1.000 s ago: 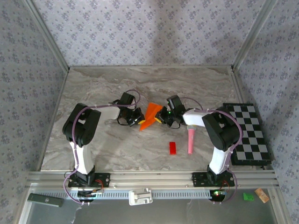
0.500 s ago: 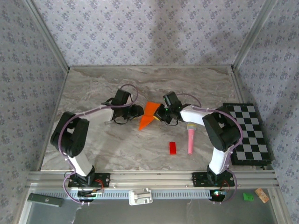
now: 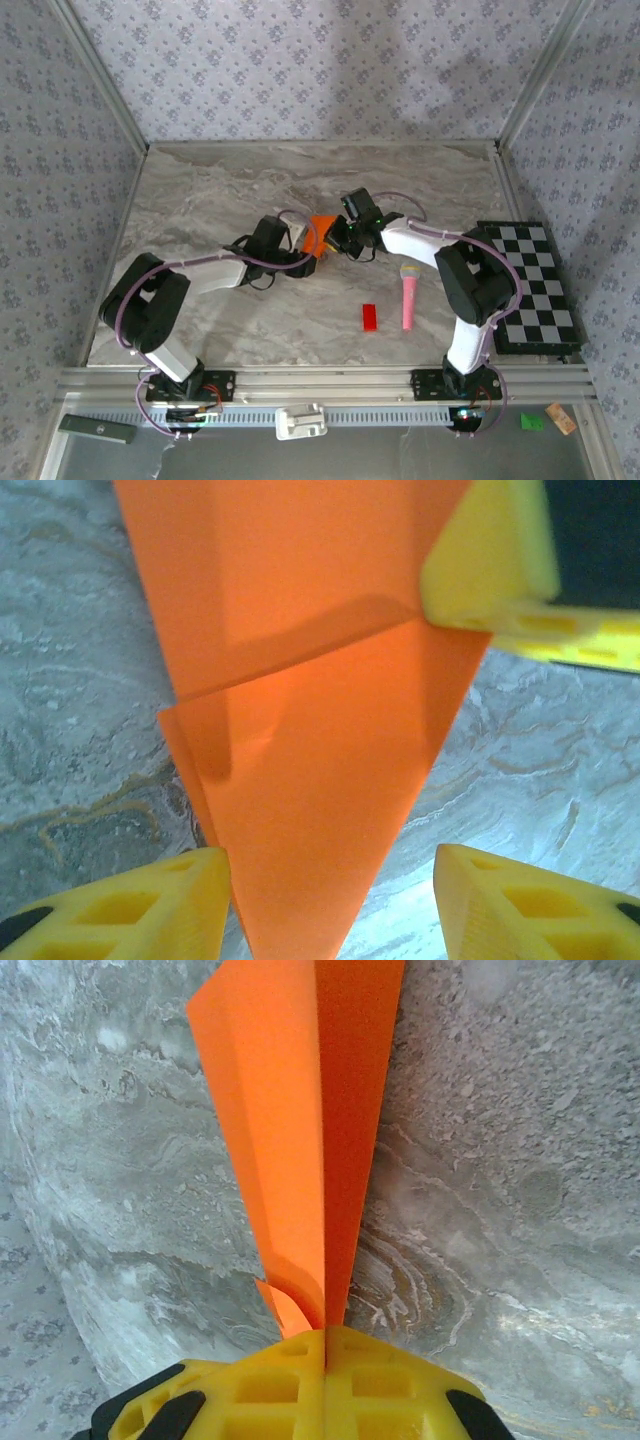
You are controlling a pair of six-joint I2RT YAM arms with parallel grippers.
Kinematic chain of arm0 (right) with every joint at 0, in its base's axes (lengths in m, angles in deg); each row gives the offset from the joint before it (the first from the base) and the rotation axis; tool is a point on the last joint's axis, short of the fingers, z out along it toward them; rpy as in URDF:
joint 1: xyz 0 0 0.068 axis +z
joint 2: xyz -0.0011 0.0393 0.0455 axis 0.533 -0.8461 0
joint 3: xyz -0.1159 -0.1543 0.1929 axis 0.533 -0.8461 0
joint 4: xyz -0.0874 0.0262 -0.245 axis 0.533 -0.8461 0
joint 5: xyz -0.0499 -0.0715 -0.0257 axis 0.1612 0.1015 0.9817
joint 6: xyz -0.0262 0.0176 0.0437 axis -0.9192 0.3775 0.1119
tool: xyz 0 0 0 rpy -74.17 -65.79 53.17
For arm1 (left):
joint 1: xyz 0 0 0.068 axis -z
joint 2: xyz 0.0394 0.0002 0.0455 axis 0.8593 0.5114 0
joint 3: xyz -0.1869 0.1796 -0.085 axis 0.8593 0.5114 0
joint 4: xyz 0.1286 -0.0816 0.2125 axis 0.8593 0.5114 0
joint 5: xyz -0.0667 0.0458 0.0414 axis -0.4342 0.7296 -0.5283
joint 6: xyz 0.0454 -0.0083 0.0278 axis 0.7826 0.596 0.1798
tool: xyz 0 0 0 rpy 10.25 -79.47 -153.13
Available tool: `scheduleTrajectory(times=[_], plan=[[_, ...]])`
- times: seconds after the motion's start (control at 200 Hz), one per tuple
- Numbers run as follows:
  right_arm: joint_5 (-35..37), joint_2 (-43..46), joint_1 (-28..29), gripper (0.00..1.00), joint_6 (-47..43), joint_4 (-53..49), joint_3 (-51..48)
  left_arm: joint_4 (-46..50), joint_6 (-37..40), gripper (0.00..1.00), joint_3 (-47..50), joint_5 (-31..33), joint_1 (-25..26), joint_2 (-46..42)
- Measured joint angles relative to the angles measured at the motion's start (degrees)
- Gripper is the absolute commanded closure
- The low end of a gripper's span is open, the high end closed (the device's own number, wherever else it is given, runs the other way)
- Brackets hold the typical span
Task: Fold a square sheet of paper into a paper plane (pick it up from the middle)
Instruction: Fold the wing for the fifth time at the center of the table.
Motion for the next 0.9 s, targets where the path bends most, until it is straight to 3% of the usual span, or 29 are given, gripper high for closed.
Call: scheduleTrajectory(times=[0.44,0.9], plan=[[-1.6,-1.1,-0.4,0.99,2.8,-0.5,0.6,-10.3,17.8,0.52,3.9,7.4,4.1,0.0],[-2.2,-1.1,-1.0,0.99,3.9,-0.6,0.6,-13.9,25.1,0.67,5.4,9.4,4.9,2.2]])
